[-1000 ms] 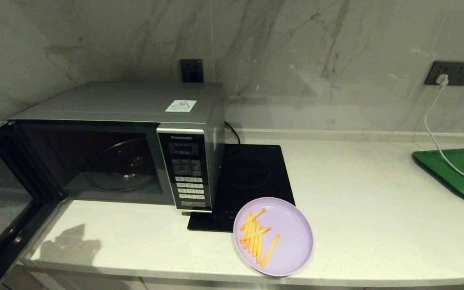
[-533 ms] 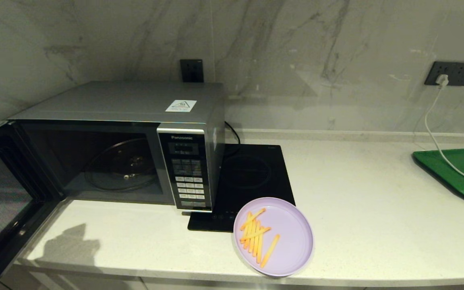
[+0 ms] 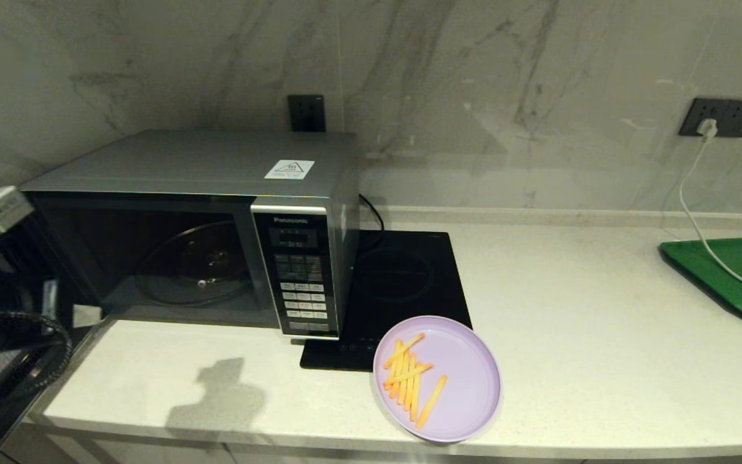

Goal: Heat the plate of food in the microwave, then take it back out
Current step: Put the plate in the microwave oven

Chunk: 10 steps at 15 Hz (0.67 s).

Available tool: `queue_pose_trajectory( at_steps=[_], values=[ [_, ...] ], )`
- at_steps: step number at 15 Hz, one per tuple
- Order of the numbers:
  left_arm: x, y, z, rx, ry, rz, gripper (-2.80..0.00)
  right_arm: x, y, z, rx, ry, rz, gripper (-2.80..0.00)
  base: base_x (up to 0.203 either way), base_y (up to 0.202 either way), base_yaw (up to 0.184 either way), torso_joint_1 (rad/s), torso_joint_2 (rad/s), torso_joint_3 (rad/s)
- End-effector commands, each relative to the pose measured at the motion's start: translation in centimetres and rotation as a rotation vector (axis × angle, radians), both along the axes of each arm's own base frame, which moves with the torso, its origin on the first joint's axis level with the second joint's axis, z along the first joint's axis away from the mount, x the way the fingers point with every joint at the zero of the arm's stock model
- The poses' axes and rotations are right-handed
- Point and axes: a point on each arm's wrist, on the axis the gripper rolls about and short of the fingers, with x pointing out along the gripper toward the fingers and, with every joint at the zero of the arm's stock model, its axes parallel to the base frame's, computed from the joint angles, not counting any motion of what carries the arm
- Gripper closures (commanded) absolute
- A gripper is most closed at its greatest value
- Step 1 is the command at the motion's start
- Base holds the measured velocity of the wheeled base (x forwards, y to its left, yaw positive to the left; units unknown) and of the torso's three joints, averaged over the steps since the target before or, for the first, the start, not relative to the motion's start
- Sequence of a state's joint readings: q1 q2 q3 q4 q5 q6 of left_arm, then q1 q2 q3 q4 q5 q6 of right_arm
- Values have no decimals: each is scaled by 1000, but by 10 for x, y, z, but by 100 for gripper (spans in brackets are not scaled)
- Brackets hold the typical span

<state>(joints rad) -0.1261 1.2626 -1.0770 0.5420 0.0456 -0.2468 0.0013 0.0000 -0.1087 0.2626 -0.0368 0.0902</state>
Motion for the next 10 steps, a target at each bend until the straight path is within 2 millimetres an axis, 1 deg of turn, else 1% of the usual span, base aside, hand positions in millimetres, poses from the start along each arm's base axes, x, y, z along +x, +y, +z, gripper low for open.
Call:
queue_pose_trajectory(
  at_steps=[1,2,4,5,9,10],
  values=[
    [-2,-55,-13,-111,108,-86,-207,0,0,0,0,1,0,0,0,0,0,0,0,0],
    [4,-77,-25,-113,170,-81,-280,0,0,0,0,1,0,0,0,0,0,0,0,0],
    [23,-117,-53,-90,266,-46,-280,0,0,0,0,1,0,0,0,0,0,0,0,0],
    [33,-132,-66,-70,295,-25,-280,0,0,0,0,1,0,0,0,0,0,0,0,0],
    [68,-176,-104,22,337,20,-280,0,0,0,0,1,0,0,0,0,0,0,0,0],
    [77,-186,-109,27,336,21,-280,0,0,0,0,1,0,0,0,0,0,0,0,0]
  ],
)
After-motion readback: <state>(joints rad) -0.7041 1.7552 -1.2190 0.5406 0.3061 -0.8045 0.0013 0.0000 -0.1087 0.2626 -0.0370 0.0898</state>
